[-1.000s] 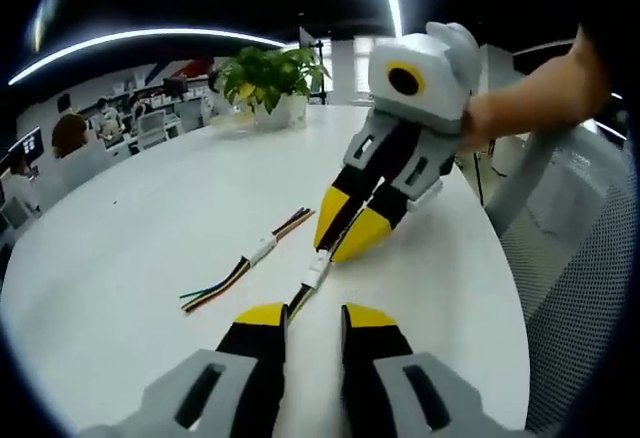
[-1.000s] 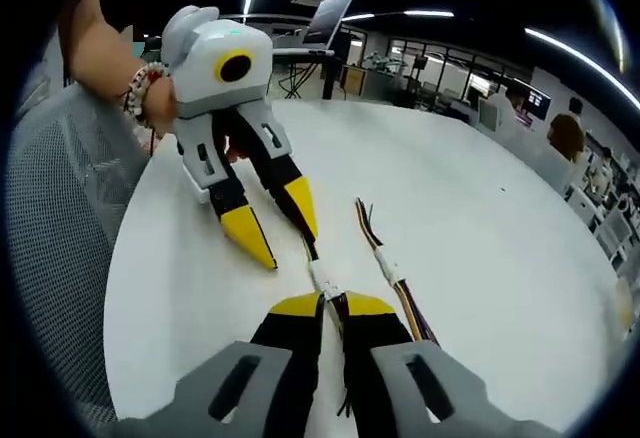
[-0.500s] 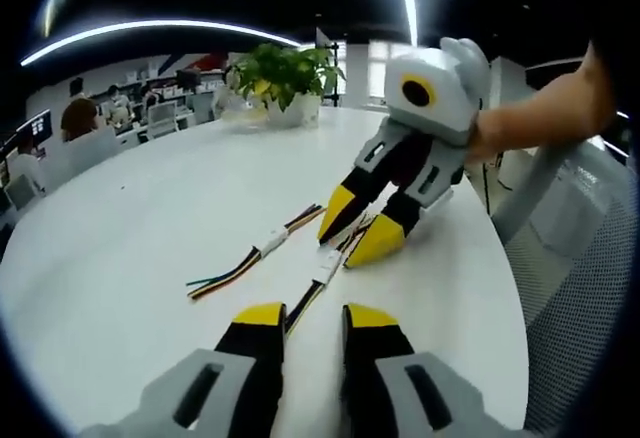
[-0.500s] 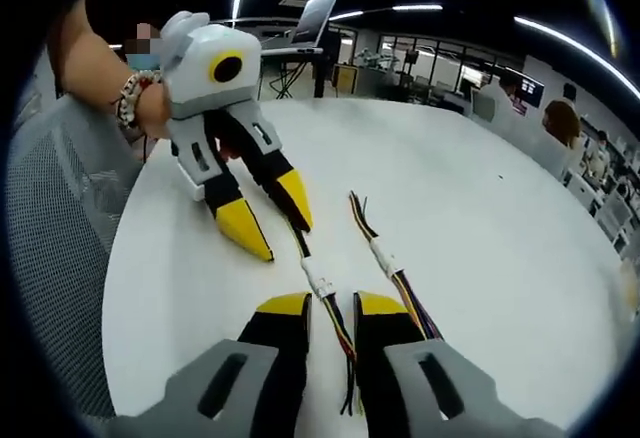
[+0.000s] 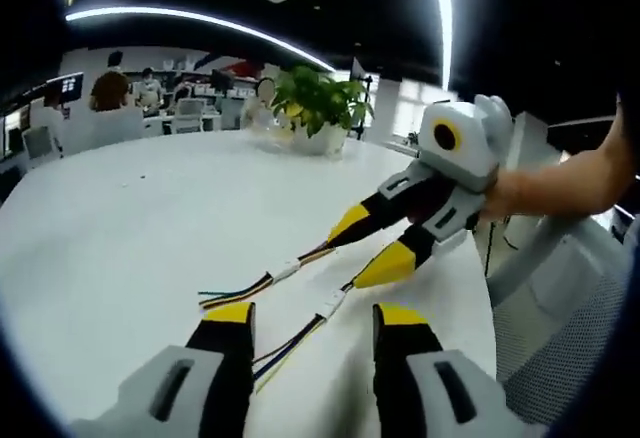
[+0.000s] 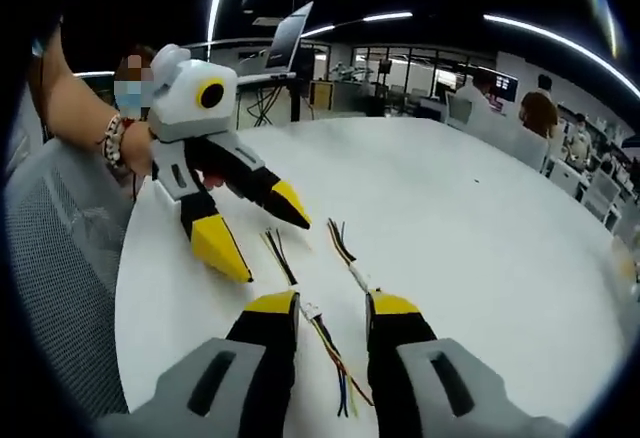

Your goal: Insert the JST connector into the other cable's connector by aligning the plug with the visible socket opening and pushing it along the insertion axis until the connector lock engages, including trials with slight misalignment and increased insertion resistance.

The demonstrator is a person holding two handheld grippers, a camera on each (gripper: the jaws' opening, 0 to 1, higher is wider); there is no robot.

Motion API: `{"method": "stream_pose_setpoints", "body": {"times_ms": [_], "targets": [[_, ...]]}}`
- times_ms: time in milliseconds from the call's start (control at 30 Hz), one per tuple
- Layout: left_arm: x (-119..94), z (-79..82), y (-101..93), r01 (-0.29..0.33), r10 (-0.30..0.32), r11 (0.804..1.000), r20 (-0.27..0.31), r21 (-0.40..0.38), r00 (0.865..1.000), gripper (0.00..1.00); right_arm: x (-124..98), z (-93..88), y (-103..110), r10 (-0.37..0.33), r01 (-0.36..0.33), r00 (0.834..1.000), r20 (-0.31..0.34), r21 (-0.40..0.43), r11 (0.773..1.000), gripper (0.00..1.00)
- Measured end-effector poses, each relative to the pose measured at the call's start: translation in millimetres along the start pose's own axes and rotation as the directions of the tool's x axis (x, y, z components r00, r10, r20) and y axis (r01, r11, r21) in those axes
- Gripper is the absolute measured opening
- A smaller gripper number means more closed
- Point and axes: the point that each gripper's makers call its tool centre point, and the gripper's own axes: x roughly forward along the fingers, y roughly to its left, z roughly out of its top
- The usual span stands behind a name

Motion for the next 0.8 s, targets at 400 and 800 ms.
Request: {"method": "stream_pose_setpoints", "body": {"times_ms": [400, 800], "targets": [[-23.8, 55.4, 4.4, -0.008, 0.064, 0.972, 0.232, -0.235, 0.971, 0.85, -25.8, 34.5, -11.5, -0.101, 0.085, 0.986, 0.13, 0.127, 0.988, 0.4], [-82.5, 105.9, 20.9, -0.033, 0.148, 0.952, 0.362, -0.304, 0.92, 0.95, -62.7, 49.3, -30.2, -0.27, 0.225, 0.946, 0.177, 0.239, 0.945, 0.61]]}}
